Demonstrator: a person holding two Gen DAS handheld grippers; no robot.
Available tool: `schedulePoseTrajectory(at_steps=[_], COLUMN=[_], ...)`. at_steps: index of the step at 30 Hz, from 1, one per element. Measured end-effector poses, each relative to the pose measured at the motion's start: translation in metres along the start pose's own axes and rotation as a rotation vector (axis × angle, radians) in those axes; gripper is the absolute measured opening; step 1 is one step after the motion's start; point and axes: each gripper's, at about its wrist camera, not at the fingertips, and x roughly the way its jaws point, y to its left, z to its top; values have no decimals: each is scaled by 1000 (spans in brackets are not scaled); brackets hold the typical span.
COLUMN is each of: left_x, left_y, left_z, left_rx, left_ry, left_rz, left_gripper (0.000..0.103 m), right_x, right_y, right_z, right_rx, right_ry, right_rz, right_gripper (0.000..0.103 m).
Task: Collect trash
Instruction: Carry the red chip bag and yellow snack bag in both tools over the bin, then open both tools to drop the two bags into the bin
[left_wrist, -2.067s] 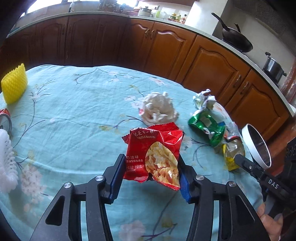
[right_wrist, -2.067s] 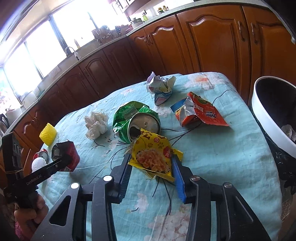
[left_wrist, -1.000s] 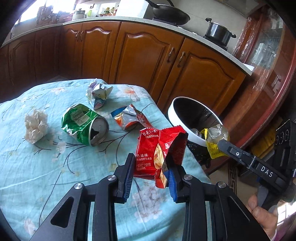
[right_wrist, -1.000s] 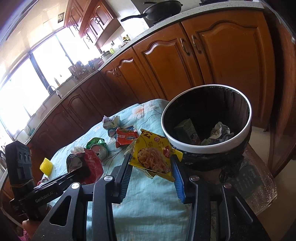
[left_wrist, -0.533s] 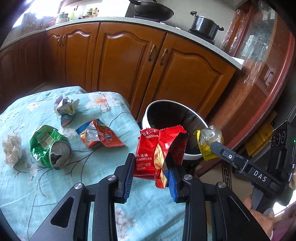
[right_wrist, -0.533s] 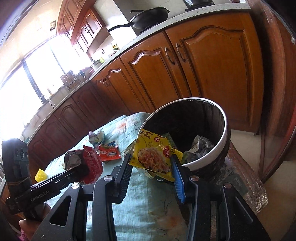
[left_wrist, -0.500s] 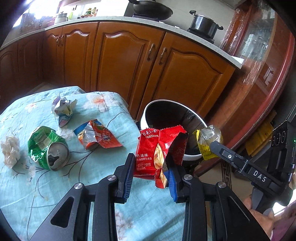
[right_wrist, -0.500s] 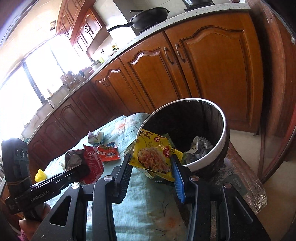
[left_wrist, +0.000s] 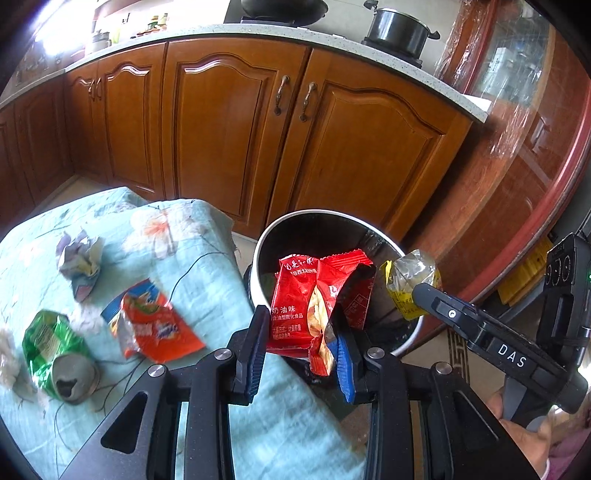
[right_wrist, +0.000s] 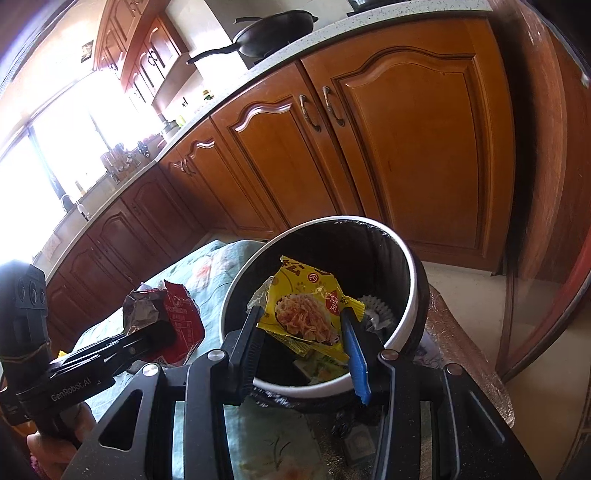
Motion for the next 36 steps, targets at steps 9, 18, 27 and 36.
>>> schedulePoseTrajectory(at_steps=[9, 18, 27, 36], left_x=[37, 58, 45, 0], left_y=[-4, -9, -2, 18], left_z=[15, 22, 14, -25], left_rx=[13, 11, -21, -73], left_ry=[44, 70, 51, -17], left_rz=[21, 15, 7, 25], left_gripper=[32, 45, 67, 74], right_x=[11, 23, 17, -1], right_y=[-9, -16, -20, -5], right_z=[13, 17, 21, 5], right_rx=[-17, -16, 21, 38], right_ry=[16, 43, 28, -3], right_rz=[-31, -48, -29, 17], right_gripper=[42, 45, 65, 92])
